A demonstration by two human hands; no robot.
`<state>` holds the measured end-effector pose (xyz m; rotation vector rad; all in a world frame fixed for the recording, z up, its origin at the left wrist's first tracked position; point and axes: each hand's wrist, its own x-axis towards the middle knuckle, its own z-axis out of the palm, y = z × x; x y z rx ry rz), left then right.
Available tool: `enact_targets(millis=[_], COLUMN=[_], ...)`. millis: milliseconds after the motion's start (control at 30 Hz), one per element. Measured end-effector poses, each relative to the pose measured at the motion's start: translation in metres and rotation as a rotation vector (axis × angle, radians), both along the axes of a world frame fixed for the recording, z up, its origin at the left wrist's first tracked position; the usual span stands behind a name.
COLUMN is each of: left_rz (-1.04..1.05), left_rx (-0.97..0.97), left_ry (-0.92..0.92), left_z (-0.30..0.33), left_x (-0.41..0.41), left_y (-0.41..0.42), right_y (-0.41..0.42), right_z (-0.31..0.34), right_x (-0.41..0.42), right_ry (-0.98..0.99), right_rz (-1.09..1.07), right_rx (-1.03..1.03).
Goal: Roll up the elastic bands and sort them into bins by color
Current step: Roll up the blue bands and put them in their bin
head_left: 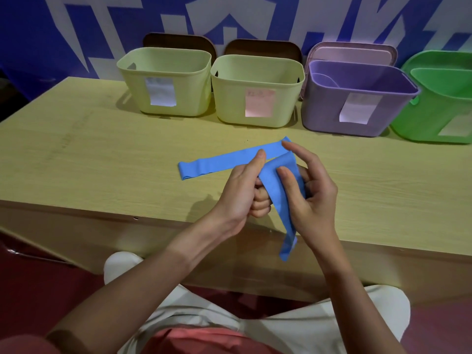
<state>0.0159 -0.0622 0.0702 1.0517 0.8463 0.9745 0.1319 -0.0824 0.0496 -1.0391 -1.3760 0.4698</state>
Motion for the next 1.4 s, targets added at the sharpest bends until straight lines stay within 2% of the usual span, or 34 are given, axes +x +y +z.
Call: enact_targets(millis=[167,333,467,567,700,900,1033,1167,1267,1333,1400], left_rz=[0.007,0.177,0.215,0.183,0.17,0.036,0.06,0.16,0.222,0.208,0.171], left_rx=[0.03,0.444,0.622,0.567,0.324,0.121,0.188,0.403,0.575,0.565,0.45], left_ry=[0.103,0.406,0.488,0.411,0.208,0.124,0.259,0.349,0.573,0.548,0.4], left_z=[0.0,-0.012,-0.022,-0.02,-0.007,0.004,0.004,-0.008,-0.015,-0.015,-0.013], left_x=[0.001,0.001,-0.004,-0.002,0.001,0.001,0.003,0.004,-0.001,-0.001,0.0], left_y=[0.0,0.01,0.012,0.009,0.005,0.004,0.006,0.007,0.005,0.005,0.005], right_y=[0.0,-0.002,-0.001,0.001,0.002,0.002,0.002,0.0,0.001,0.002,0.002], right_z=[0.0,0.004,0.004,0.002,0.0,0.001,-0.003,-0.008,-0.008,-0.009,-0.01], right_x=[0.003,0.004,0.004,0.005,0.004,0.007,0.01,0.01,0.009,0.009,0.008], right_ry=[0.039,0.088,0.076,0.034,0.032,0.028,0.033,0.059,0.051,0.052,0.078], right_rz=[0.029,0.072,0.088,0.098,0.101,0.078,0.079,0.073,0.079,0.085,0.089], right_rx=[-0.059,-0.107,-0.113,-0.116,-0.072,-0.069,-0.085,-0.098,-0.106,-0.14,-0.17])
